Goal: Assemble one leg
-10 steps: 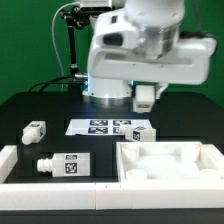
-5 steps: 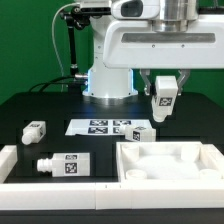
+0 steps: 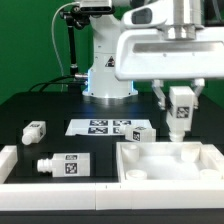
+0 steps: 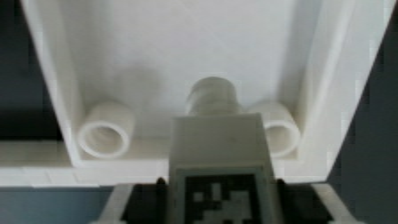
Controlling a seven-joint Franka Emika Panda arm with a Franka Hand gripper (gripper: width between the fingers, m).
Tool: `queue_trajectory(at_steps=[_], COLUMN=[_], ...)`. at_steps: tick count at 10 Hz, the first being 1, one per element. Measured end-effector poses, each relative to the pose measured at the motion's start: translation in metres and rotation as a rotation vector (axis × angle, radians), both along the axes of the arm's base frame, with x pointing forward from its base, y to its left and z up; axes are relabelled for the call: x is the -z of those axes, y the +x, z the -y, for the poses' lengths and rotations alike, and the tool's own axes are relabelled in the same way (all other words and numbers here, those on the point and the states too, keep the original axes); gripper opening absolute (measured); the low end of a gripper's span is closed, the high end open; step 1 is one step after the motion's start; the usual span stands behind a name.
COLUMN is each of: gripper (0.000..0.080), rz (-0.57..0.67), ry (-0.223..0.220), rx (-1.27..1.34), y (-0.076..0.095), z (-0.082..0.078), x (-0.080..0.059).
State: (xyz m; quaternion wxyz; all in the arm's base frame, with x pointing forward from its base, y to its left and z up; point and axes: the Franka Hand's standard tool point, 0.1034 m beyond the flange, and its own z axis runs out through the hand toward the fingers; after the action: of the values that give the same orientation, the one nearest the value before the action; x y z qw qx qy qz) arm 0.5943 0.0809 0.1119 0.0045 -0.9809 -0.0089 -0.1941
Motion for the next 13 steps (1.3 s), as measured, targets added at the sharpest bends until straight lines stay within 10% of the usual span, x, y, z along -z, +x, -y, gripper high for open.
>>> queue_trajectory(at_steps=[2, 13], gripper=[0.0284, 0.0284], rz=[0.192, 0.179], ry=[-0.008, -0.010], rx=[-0.029, -0.042], y=[0.005, 0.020], z=[-0.004, -0.029], x=[0.002, 0.030])
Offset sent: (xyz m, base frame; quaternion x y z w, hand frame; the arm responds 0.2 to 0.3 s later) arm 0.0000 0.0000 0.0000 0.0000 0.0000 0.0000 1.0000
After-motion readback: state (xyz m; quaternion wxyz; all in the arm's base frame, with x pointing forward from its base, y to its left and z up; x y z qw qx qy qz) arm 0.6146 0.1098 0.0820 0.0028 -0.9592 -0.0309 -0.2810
